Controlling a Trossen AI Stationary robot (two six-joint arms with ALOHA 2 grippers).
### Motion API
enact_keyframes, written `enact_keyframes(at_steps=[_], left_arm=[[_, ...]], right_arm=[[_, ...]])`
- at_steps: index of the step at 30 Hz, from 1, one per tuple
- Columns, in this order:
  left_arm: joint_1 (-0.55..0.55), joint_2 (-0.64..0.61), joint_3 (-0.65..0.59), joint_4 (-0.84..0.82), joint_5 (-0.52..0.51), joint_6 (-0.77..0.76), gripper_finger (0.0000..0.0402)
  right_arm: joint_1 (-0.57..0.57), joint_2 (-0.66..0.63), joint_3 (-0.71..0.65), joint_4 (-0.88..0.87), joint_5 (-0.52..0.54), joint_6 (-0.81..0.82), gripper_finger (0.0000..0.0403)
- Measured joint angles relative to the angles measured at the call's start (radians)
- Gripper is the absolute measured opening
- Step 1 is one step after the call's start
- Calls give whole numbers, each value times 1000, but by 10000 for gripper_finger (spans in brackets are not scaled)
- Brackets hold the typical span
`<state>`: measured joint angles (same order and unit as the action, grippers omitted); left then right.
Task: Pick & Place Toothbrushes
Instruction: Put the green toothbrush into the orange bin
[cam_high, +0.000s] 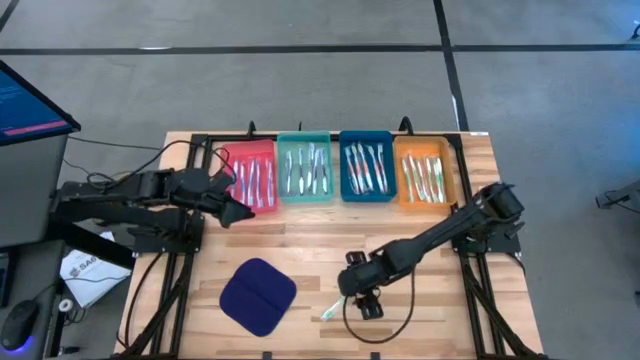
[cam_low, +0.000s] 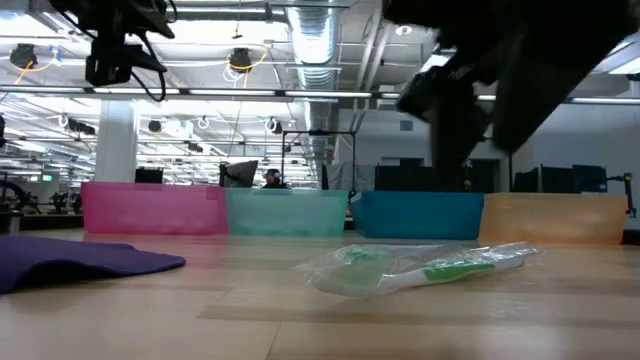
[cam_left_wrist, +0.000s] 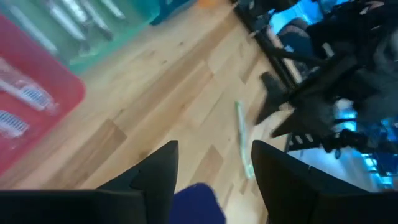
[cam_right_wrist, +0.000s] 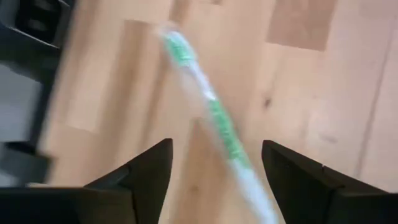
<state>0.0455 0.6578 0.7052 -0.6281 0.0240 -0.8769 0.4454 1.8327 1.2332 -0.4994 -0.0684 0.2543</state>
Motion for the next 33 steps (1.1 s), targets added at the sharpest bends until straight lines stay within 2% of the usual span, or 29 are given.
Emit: enact_keyframes(at_steps=[5,15,21,24,28,33], left_arm=[[-52,31,0,71,3,-25,193],[-153,81,0,160,1,-82,186],[-187,89,0,173,-26,-100,186],[-198,89,0,184,-38,-100,187],[-198,89,0,186,-53,-100,187],[-198,90,0,208,-54,-107,187]], right_arm=[[-22,77,15,-20,18,-90,251],[4,172,19,-94,35,-108,250],[59,189,18,-97,176,-104,249],[67,189,18,-104,199,-99,244],[66,189,14,-104,216,-53,208],[62,189,12,-103,201,30,114]])
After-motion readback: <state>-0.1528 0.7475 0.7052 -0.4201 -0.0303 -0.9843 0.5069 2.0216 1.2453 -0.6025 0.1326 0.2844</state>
